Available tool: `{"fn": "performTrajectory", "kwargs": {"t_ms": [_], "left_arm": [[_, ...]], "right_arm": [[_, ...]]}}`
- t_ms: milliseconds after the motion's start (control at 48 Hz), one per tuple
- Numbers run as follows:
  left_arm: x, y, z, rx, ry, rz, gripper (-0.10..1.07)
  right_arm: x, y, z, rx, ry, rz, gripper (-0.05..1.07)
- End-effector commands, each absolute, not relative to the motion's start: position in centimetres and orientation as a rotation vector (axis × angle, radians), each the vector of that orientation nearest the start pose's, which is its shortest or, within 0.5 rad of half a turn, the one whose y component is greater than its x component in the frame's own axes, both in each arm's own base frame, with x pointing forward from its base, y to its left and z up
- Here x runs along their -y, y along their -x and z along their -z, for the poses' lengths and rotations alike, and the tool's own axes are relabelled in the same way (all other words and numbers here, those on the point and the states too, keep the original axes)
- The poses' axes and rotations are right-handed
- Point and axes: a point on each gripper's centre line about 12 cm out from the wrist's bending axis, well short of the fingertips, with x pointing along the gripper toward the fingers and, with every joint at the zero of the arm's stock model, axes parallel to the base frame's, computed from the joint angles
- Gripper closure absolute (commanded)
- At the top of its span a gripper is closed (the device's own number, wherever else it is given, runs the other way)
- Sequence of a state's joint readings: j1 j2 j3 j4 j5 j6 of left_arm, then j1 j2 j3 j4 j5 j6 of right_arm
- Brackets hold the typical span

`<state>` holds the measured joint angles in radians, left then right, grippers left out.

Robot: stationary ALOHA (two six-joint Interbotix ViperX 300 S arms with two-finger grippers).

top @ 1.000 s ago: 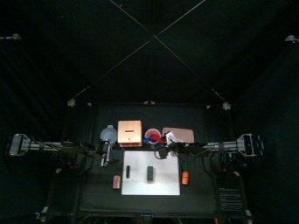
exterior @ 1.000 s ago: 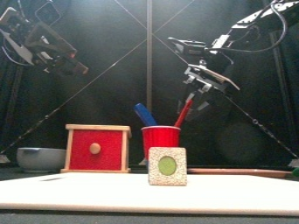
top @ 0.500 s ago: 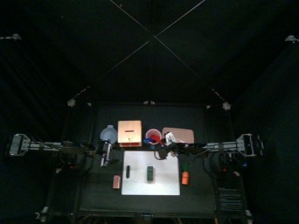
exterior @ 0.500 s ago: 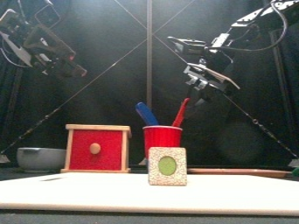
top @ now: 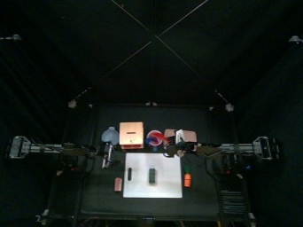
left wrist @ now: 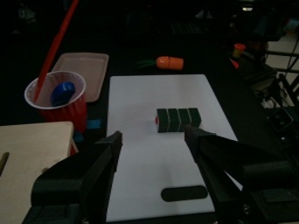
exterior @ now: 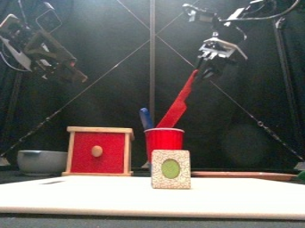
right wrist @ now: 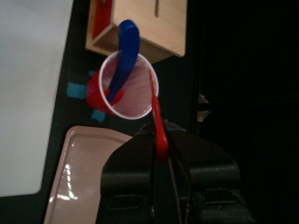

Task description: Cut sushi roll

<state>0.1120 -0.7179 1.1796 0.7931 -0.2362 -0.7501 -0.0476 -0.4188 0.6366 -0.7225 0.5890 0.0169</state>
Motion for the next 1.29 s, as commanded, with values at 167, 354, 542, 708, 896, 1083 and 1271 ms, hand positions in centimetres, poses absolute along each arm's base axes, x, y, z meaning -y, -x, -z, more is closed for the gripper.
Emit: {"fn": "performTrajectory", "kwargs": {"t_ms": [167, 354, 542, 708, 896, 1083, 1271], "left_arm": [[-0.7, -23.1, -23.0, -0.272, 0.012, 0.056, 0.05], [-1.1, -23.2, -23.3, -0.266, 0.015, 0.040, 0.05], [-1.9, -23.3, -23.7, -0.255, 0.016, 0.006, 0.05], [-2.0, -23.3, -23.8, -0.251, -0.024, 0.010, 0.05], [-1.7, -23.8, -23.6, -0.241, -0.057, 0.042, 0.05], [-1.3, -25.5, -23.0, -0.205, -0.038, 0.094, 0.05], [-2.0, -29.0, -22.0, -0.180, -0.042, 0.081, 0.05]], "right_arm": [[4.1, -26.7, -32.9, -0.617, 0.498, 0.190, 0.56], [2.8, -24.2, -33.1, -0.455, 0.308, 0.144, 0.56], [1.8, -23.3, -31.2, -0.336, 0.259, 0.081, 0.58], [1.2, -23.7, -29.8, -0.263, 0.189, 0.039, 0.58], [0.9, -24.3, -27.7, -0.211, 0.111, 0.014, 0.58], [1.1, -25.5, -26.9, -0.161, 0.062, 0.014, 0.58], [1.3, -26.8, -26.8, -0.135, 0.059, 0.013, 0.58]]}}
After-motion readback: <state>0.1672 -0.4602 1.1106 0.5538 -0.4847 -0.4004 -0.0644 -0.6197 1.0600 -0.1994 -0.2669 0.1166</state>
